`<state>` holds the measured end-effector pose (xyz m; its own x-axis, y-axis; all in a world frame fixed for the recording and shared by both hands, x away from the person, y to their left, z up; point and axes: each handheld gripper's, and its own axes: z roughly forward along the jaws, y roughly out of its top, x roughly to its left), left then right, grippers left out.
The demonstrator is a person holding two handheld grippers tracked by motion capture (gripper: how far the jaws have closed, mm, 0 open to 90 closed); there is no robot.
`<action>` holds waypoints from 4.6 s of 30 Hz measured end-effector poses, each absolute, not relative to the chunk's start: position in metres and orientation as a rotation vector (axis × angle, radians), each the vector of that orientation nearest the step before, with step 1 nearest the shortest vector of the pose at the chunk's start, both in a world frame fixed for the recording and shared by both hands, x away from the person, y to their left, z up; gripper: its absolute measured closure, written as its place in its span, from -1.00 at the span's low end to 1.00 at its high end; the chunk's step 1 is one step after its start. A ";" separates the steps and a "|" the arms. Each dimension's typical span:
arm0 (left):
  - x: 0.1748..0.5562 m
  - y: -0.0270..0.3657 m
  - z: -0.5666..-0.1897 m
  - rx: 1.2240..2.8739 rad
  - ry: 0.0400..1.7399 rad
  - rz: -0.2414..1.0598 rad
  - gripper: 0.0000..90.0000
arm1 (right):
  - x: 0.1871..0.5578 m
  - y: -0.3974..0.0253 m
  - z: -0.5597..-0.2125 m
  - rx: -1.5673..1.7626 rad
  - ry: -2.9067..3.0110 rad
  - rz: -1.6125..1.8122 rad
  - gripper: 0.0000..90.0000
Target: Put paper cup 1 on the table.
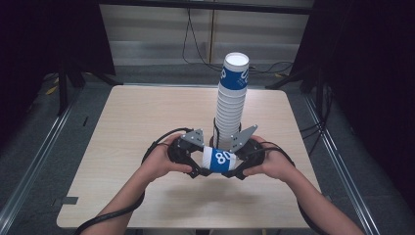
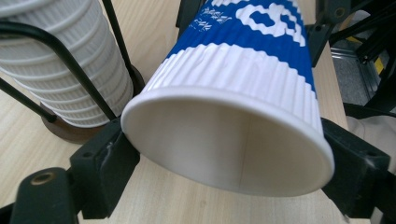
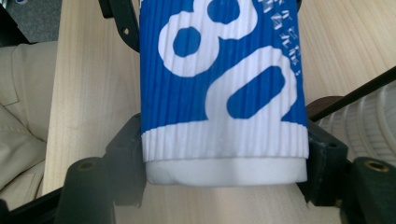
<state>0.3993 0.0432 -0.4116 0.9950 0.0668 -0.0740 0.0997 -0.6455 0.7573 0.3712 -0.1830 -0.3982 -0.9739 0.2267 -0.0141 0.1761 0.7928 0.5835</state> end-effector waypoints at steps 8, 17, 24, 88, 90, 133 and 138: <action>0.399 0.046 -0.409 2.242 0.122 -0.059 -0.63 | 0.372 -0.185 -0.400 0.331 2.890 0.964 -0.34; 0.400 0.051 -0.405 2.274 0.131 -0.063 -0.58 | 0.373 -0.185 -0.402 0.390 2.859 0.996 -0.54; 0.403 0.062 -0.405 2.327 0.166 -0.040 -0.58 | 0.374 -0.188 -0.404 0.425 2.836 1.023 -0.59; 0.441 0.100 -0.400 2.779 0.545 -0.062 -0.66 | 0.372 -0.198 -0.411 0.477 2.835 1.002 -0.60; 0.442 0.098 -0.401 2.785 0.555 -0.061 -0.66 | 0.372 -0.198 -0.411 0.471 2.837 1.003 -0.61; 0.461 0.076 -0.421 2.643 0.670 -0.058 -0.70 | 0.371 -0.203 -0.415 0.494 2.837 1.009 -0.60; 0.462 0.081 -0.423 2.628 0.680 -0.030 -0.70 | 0.371 -0.204 -0.415 0.492 2.835 1.012 -0.60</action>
<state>0.4622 0.0808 -0.4233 0.8799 0.4588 -0.1240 0.4678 -0.7903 0.3957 0.3707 -0.2036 -0.4155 -0.9438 0.3298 0.0219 0.2690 0.7281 0.6304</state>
